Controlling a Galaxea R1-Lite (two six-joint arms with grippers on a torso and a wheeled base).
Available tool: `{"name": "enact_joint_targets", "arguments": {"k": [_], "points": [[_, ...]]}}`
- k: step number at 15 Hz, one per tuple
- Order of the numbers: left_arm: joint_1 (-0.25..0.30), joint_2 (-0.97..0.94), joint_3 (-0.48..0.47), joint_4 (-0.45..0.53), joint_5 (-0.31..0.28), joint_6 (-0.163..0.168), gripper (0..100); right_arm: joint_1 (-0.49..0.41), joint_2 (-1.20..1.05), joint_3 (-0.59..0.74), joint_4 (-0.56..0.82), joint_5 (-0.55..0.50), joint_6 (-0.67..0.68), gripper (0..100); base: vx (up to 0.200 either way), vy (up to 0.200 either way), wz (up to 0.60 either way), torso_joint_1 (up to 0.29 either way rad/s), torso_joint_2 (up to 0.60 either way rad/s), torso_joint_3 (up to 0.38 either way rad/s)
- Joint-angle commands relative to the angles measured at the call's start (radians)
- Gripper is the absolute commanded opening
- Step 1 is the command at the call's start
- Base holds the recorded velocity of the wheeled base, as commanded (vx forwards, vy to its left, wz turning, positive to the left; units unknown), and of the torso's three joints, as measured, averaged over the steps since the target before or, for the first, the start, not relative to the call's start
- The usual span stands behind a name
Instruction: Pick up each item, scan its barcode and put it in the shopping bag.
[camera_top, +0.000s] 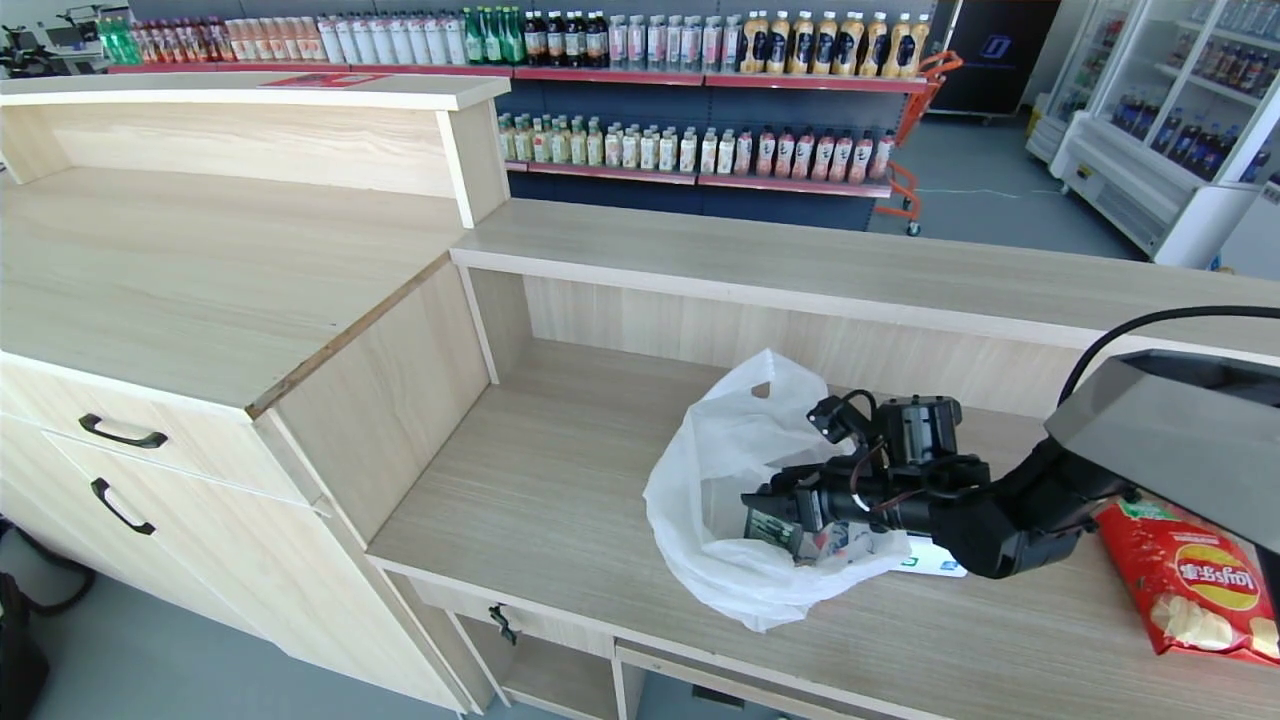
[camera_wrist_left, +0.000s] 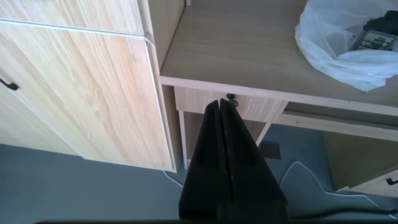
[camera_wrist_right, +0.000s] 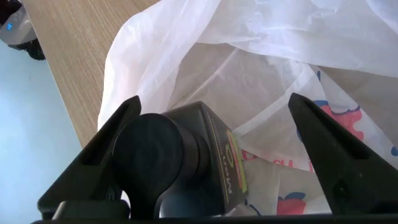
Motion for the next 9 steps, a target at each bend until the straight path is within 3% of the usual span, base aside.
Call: {"name": "enact_joint_targets", "arguments": {"k": [1, 5, 9], "points": [[0.000, 0.000, 0.000, 0.000, 0.000, 0.000, 0, 0.001, -0.013, -0.002, 0.000, 0.000, 0.000, 100, 0.000, 0.000, 0.00, 0.000, 0.00, 0.000], [0.000, 0.000, 0.000, 0.000, 0.000, 0.000, 0, -0.019, -0.070, -0.054, -0.017, -0.001, -0.091, 100, 0.000, 0.000, 0.00, 0.000, 0.00, 0.000], [0.000, 0.000, 0.000, 0.000, 0.000, 0.000, 0, -0.018, -0.229, -0.080, -0.141, 0.000, -0.129, 100, 0.000, 0.000, 0.00, 0.000, 0.00, 0.000]]}}
